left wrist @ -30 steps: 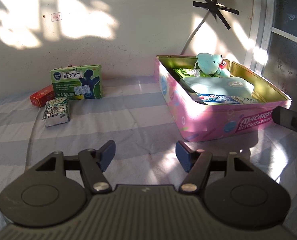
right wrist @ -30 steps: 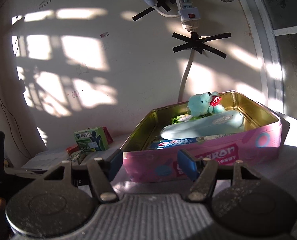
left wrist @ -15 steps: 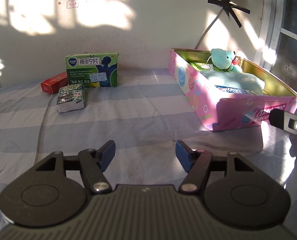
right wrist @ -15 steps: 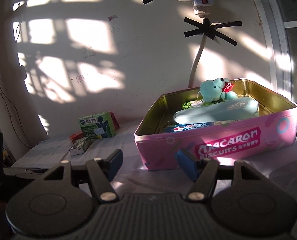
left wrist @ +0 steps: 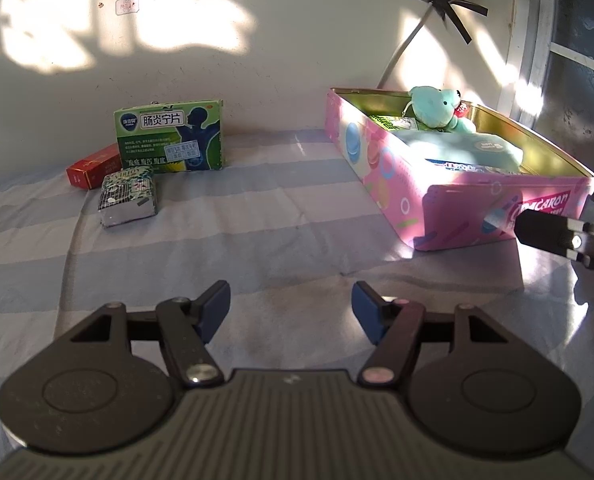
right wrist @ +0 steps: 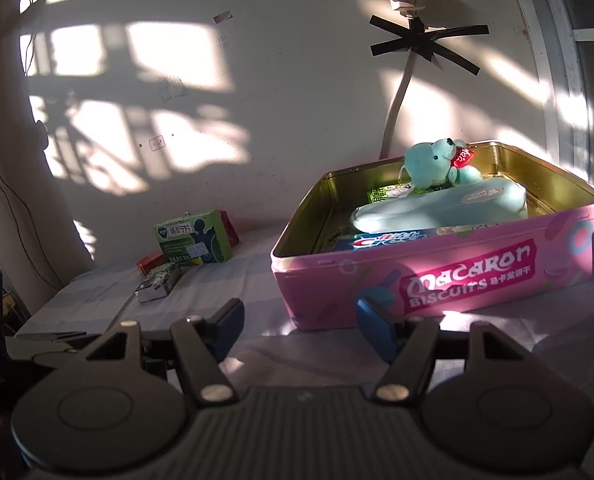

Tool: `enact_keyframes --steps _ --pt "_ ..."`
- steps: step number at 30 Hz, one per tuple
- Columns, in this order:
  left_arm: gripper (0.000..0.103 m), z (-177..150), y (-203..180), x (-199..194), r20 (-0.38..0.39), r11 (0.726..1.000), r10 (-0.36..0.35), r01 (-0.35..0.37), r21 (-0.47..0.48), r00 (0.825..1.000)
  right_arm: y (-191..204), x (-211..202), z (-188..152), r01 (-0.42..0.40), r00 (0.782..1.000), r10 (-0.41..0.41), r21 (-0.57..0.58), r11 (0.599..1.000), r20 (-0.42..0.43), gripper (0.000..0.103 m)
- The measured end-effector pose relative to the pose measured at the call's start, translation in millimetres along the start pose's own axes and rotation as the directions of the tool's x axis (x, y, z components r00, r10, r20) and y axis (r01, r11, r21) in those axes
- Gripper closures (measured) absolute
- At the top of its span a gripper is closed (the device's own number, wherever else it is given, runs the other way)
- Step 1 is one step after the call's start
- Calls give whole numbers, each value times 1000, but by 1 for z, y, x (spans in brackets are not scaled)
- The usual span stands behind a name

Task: Organize objects
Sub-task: 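Withdraw both grippers from the pink tin, then grasp the white-green VIRJO tissue pack with the right gripper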

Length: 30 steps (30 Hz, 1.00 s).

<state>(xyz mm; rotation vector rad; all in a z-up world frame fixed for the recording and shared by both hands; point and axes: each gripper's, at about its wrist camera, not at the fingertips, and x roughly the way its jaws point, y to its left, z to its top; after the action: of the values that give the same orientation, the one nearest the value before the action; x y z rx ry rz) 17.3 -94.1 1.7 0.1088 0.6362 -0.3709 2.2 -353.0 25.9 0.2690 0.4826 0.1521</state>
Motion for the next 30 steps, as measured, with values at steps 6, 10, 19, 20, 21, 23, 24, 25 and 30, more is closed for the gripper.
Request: enact_keyframes --steps 6,10,19,20,21,23,24,25,30 --pt "30 -2 6 2 -3 1000 -11 11 7 1000 9 8 0 -20 999 19 -20 1000 -26 38" --pt "28 -4 18 1 1 1000 -7 7 15 1000 21 14 -1 -40 998 38 -51 998 -44 38" --pt "28 -1 104 0 23 988 145 -144 -56 989 77 56 -3 -165 977 139 -158 974 -162 35" --pt "28 -1 120 0 26 978 184 -180 -102 983 87 64 -2 -182 974 152 -177 967 -170 33" --pt "28 -2 135 2 23 965 216 -210 -159 976 99 76 0 -199 970 165 -199 960 -177 30" --pt "28 -4 165 5 -9 927 257 -249 -280 966 120 101 4 -226 964 185 -220 949 -193 25" --pt "29 -5 178 5 -32 904 260 -255 -342 965 130 114 6 -237 960 193 -227 944 -203 25" --pt "29 -5 190 2 -23 884 259 -246 -396 966 143 132 8 -249 956 200 -234 940 -216 25" --pt "29 -6 216 -9 -4 819 339 -297 -490 941 189 209 13 -246 943 176 -234 941 -282 25"
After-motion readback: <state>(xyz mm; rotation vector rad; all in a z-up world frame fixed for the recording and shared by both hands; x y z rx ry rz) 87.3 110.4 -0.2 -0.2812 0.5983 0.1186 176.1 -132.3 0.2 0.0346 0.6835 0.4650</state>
